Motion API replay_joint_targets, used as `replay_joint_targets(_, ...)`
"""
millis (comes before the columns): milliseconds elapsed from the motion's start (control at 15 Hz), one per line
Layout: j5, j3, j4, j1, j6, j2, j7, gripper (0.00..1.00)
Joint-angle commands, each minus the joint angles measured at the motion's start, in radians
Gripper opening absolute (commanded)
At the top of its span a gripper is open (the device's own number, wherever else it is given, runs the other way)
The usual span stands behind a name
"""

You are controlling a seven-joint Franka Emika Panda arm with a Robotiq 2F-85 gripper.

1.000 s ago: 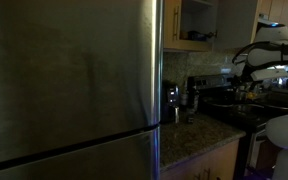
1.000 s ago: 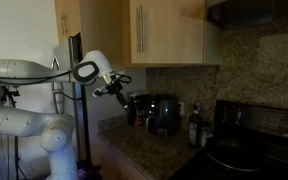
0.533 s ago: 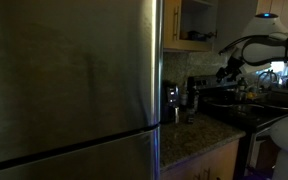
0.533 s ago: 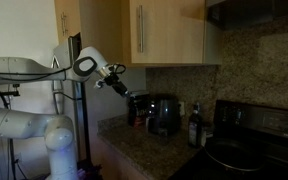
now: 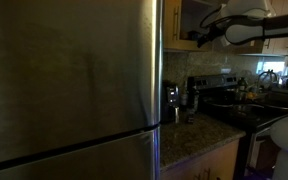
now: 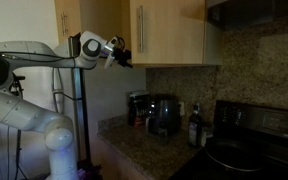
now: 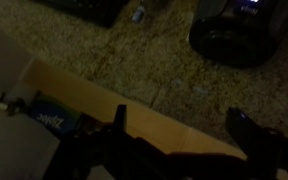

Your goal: Open the right cabinet door

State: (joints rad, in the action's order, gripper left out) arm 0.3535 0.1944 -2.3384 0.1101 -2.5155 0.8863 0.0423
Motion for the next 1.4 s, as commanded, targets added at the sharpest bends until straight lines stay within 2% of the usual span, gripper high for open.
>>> replay_joint_targets(0, 0.069, -0.052, 0.190, -0.002, -0.107, -0.143, -0.142, 1.00)
replay_joint_targets(67, 0.081, -0.071, 0.222, -0.008, -0.147, -0.160, -0.177, 1.00)
replay_joint_targets(133, 0.099, -0.082, 0.244, 0.015, -0.205, -0.166, -0.182, 1.00)
replay_joint_targets(400, 0.137, -0.077, 0.288, 0.189, -0.347, -0.140, -0.061, 1.00)
replay_joint_targets(667, 0.148, -0.072, 0.286, 0.406, -0.469, -0.099, 0.025, 1.00)
replay_joint_targets(933, 0.125, -0.048, 0.262, 0.664, -0.562, -0.056, 0.103, 1.00)
replay_joint_targets(1200, 0.083, -0.033, 0.194, 0.926, -0.610, -0.012, 0.141, 1.00)
replay_joint_targets(1333, 0.053, -0.033, 0.132, 1.021, -0.600, -0.001, 0.141, 1.00)
